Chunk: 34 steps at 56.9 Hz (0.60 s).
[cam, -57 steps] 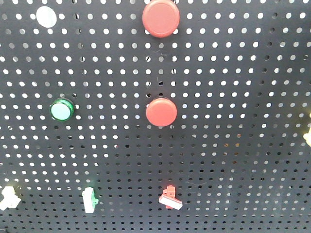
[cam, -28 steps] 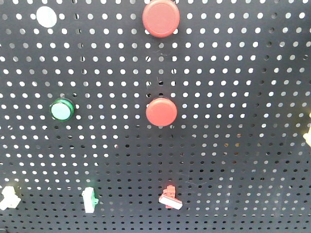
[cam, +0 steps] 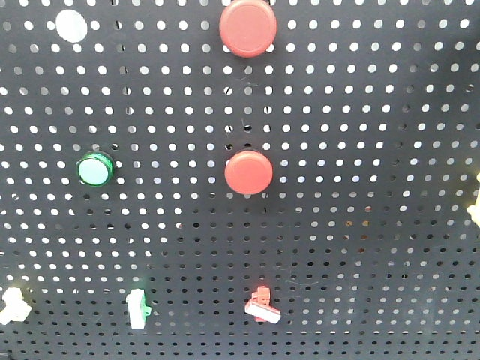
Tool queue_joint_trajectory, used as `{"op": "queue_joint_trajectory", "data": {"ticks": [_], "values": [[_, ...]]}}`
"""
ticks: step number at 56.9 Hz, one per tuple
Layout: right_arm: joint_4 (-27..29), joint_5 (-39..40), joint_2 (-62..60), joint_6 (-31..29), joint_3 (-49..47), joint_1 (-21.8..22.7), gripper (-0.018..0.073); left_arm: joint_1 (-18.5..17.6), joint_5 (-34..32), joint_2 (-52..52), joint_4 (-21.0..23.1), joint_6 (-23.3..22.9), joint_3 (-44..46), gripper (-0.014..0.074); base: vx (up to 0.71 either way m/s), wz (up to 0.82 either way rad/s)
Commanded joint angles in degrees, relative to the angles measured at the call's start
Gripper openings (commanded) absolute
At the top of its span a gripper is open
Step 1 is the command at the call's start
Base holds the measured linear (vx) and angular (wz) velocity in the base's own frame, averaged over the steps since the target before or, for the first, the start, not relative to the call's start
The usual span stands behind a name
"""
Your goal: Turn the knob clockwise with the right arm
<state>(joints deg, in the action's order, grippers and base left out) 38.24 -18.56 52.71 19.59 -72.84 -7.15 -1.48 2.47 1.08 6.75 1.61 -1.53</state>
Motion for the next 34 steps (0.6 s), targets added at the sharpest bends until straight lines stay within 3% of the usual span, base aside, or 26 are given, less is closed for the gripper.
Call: {"op": "queue_joint_trajectory", "data": {"ticks": [1, 18, 34], "values": [[4.81, 8.96, 0.21, -0.2, -2.15, -0.12, -0.0008, 0.11, -4.7, 0.02, 0.45, -0.55, -0.75, -0.0006, 0.0, 0.0], [4.7, 10.42, 0.21, -5.95, -2.15, -0.12, 0.0039, 0.11, -4.7, 0.02, 0.45, -0.55, -0.75, -0.0006, 0.0, 0.0], [4.7, 10.11, 0.21, -9.37, -2.15, -0.12, 0.0246, 0.11, -4.7, 0.02, 0.45, -0.55, -0.75, -0.0006, 0.0, 0.0]]}}
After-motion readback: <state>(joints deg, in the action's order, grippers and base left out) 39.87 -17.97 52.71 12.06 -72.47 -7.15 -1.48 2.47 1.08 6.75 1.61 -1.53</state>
